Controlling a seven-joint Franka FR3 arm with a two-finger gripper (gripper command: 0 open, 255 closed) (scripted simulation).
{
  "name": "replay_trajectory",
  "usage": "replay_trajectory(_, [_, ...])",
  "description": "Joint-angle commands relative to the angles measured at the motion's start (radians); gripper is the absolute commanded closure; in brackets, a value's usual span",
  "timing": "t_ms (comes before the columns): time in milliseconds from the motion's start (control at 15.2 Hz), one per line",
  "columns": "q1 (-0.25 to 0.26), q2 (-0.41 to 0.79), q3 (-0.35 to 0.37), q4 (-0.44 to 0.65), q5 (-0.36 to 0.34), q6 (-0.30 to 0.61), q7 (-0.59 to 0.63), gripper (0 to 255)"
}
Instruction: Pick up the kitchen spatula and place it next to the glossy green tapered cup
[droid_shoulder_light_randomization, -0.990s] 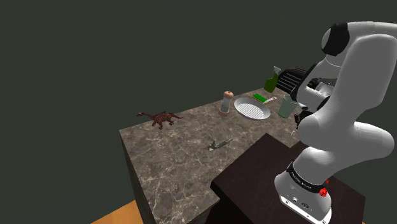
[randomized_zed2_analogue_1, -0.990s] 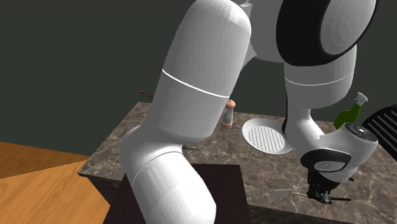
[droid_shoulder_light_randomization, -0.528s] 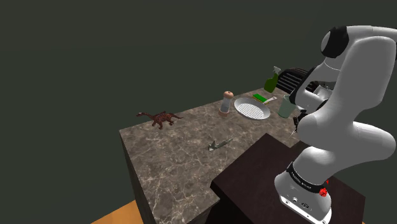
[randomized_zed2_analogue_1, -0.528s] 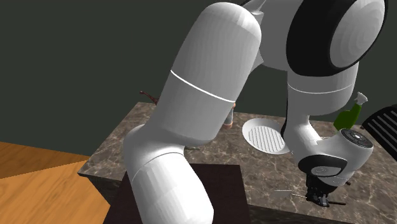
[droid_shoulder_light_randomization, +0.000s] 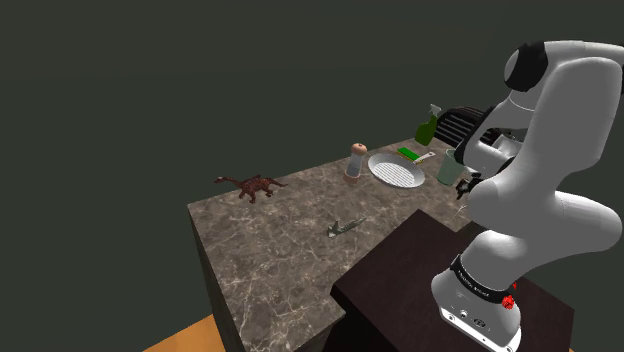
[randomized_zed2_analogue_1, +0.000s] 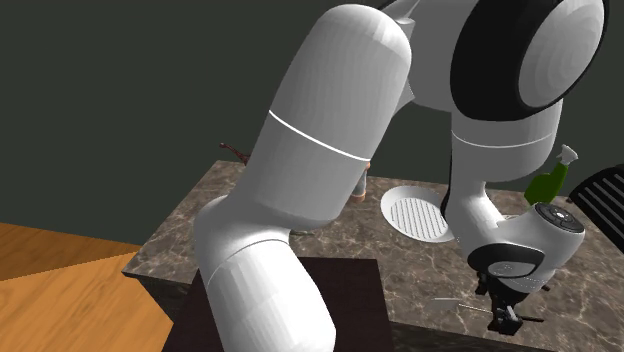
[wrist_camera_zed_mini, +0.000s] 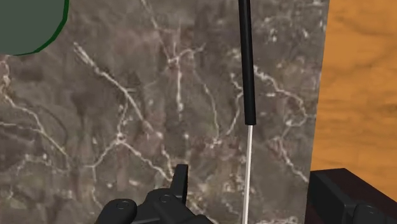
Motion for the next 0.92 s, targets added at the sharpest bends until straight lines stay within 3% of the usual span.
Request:
replay_trajectory(0, [0.000,0.000,0.000,0.000,0.000,0.000,0.000,0])
replay_trajectory(66, [0.000,-0.001,-0.001,-0.001,-0.001,-0.001,0.000,0])
replay_trajectory(330, [0.087,-0.136,-0.103,-0.049,-0.087,-0.090,0.067,0])
replay_trajectory(858, [0.086,-0.136,-0.102,-0.049,-0.088,-0.090,0.067,0])
